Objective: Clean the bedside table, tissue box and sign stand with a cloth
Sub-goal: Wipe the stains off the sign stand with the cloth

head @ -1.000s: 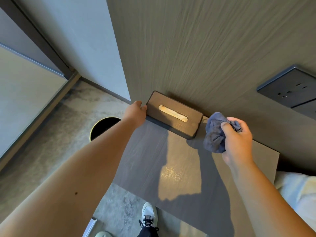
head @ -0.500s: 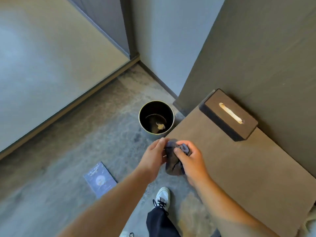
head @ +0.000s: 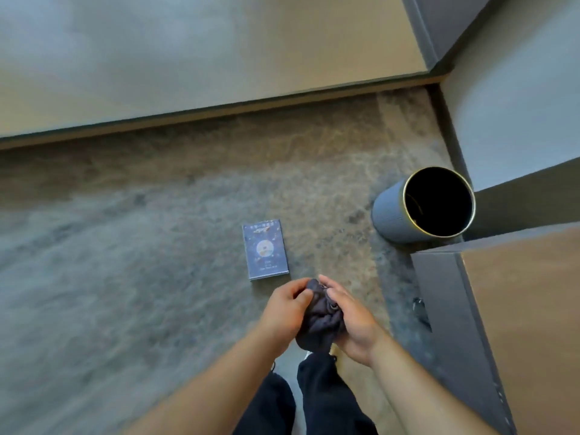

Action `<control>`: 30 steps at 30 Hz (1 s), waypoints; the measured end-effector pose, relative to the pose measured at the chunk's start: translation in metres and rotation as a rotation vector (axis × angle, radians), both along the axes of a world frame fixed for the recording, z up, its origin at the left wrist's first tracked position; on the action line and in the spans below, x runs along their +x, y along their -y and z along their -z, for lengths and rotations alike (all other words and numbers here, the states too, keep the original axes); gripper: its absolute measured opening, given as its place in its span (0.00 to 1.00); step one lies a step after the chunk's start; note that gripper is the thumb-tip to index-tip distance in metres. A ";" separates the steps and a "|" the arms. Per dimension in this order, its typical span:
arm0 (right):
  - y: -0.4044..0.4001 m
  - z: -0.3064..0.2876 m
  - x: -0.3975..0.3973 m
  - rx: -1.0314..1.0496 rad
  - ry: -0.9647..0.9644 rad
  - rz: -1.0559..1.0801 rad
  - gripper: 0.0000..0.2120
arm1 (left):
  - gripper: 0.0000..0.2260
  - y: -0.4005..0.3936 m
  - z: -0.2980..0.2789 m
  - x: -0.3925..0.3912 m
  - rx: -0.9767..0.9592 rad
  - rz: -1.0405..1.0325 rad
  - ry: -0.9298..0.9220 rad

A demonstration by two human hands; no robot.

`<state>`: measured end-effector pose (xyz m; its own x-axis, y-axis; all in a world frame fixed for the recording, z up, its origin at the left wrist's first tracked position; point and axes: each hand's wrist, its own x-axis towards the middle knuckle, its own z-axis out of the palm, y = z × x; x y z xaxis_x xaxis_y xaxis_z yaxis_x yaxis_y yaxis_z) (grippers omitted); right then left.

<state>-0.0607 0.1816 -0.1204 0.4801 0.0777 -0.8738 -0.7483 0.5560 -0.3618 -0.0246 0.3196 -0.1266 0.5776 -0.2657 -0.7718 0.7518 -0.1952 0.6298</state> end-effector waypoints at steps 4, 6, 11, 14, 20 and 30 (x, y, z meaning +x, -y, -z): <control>-0.023 0.057 0.006 -0.007 -0.008 -0.224 0.15 | 0.13 -0.034 0.050 -0.004 0.072 0.087 0.109; -0.026 0.090 0.014 -0.031 -0.002 -0.353 0.15 | 0.13 -0.045 0.082 -0.001 0.123 0.147 0.152; -0.010 0.193 0.051 -0.231 -0.004 -0.607 0.15 | 0.14 -0.071 0.186 0.027 0.349 0.101 0.172; 0.008 0.258 0.079 -0.386 0.016 -0.629 0.16 | 0.16 -0.092 0.261 0.049 0.460 -0.032 0.083; 0.026 0.368 0.127 -0.556 0.107 -0.636 0.13 | 0.20 -0.121 0.383 0.078 0.626 0.015 0.006; 0.010 0.435 0.152 -0.526 0.227 -0.528 0.15 | 0.03 -0.124 0.456 0.083 0.211 -0.277 -0.159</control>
